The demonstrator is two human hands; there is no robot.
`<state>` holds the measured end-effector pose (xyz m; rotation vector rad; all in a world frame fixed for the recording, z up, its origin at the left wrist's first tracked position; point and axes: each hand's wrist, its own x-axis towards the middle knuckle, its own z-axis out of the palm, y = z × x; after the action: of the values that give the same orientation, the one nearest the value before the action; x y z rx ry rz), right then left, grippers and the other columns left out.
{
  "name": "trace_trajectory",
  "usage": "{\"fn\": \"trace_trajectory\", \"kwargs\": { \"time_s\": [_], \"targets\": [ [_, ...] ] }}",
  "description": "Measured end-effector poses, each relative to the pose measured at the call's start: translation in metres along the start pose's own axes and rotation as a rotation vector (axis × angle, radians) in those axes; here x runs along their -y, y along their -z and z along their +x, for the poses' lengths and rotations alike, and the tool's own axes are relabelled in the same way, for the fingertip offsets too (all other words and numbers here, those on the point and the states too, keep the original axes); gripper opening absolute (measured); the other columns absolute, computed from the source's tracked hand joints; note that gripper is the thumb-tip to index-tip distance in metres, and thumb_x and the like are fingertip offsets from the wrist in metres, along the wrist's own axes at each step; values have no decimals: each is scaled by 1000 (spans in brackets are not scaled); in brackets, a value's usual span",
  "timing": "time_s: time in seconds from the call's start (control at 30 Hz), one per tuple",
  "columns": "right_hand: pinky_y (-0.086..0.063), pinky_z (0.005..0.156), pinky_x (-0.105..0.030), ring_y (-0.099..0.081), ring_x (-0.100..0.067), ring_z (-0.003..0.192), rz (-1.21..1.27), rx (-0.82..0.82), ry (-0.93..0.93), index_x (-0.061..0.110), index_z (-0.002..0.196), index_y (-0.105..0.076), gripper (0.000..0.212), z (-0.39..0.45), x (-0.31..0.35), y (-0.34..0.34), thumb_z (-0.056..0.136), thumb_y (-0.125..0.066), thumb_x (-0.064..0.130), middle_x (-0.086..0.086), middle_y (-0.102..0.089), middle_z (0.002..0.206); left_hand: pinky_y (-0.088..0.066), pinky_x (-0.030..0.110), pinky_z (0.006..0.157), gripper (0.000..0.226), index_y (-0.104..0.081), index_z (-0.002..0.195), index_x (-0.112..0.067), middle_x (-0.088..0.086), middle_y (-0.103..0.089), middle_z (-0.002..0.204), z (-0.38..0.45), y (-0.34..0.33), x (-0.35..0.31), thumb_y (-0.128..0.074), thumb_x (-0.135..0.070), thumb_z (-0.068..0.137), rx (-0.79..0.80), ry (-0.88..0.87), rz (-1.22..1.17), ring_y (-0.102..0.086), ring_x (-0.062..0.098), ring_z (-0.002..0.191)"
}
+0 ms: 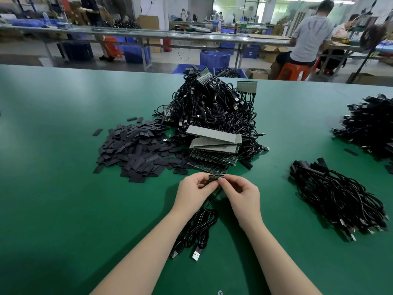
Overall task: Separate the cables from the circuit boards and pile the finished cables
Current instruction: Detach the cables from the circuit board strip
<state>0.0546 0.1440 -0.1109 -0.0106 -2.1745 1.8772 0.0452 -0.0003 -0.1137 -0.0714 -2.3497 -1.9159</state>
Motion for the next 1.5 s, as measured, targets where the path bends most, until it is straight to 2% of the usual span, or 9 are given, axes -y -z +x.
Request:
{"fn": "trace_trajectory", "kwargs": {
  "time_s": [0.47, 0.67, 0.8, 1.0, 1.23, 1.3, 1.37, 1.43, 1.5],
  "targets": [
    [-49, 67, -14, -63, 0, 69, -56, 10, 1, 28, 77, -73, 12, 2, -4, 0, 83, -81, 20, 13, -72, 75, -51, 17, 68, 4, -74, 82, -25, -10, -72, 76, -2, -1, 2, -75, -21, 82, -51, -25, 60, -65, 2, 71],
    [-47, 63, -11, -61, 3, 64, -32, 12, -18, 26, 76, -74, 11, 2, -3, 0, 82, -81, 20, 12, -72, 72, -55, 25, 73, 10, -72, 78, -32, -10, -72, 77, 0, -2, 5, -75, -23, 82, -36, -39, 52, -65, 6, 73],
    [-46, 59, -12, -59, 0, 61, -5, 21, -45, 25, 74, -73, 12, 2, -3, 0, 79, -84, 21, 10, -71, 69, -51, 19, 69, 21, -68, 72, -38, -19, -68, 72, 0, -3, 6, -75, -20, 82, -27, -62, 72, -62, 0, 68],
    [-44, 57, -11, -54, 2, 57, -52, -31, -45, 23, 67, -70, 18, 0, -2, -1, 79, -83, 20, 11, -69, 64, -45, 10, 64, 20, -64, 68, -36, -26, -64, 68, -1, -5, 4, -75, -24, 80, -51, -85, 146, -58, -4, 65],
    [-44, 56, -12, -55, 2, 56, -99, -78, -44, 24, 64, -70, 20, -1, -2, -2, 79, -83, 24, 13, -68, 63, -44, 9, 59, 25, -60, 62, -35, -24, -62, 63, 1, -5, 4, -76, -24, 79, -96, -100, 149, -55, -5, 60],
    [-46, 58, -14, -57, 0, 58, -64, -95, -60, 24, 67, -71, 18, -1, -3, -2, 80, -82, 27, 10, -69, 66, -45, 9, 61, 20, -63, 68, -37, -21, -62, 64, 1, -4, 4, -76, -27, 80, -90, -97, 138, -55, -6, 62],
    [-49, 62, -18, -58, -3, 62, -15, -120, -69, 23, 73, -69, 15, 0, -4, 0, 84, -79, 28, 9, -69, 68, -48, 15, 65, 13, -64, 85, -40, -16, -58, 68, 0, -3, 5, -73, -30, 82, -74, -89, 140, -53, -4, 63],
    [-53, 65, -25, -60, -7, 64, 59, -132, -88, 20, 80, -67, 13, -1, -4, 1, 89, -74, 27, 8, -68, 70, -48, 15, 69, 27, -60, 109, -44, -17, -55, 78, -1, -4, 7, -68, -33, 85, -48, -83, 187, -54, -3, 69],
    [-52, 62, -29, -60, -8, 59, 138, -149, -108, 17, 85, -64, 12, -2, -1, 1, 93, -70, 24, 7, -68, 69, -45, 8, 74, 42, -54, 125, -41, -23, -57, 96, -1, -4, 6, -67, -33, 86, -36, -68, 200, -57, -6, 87]
  ]
}}
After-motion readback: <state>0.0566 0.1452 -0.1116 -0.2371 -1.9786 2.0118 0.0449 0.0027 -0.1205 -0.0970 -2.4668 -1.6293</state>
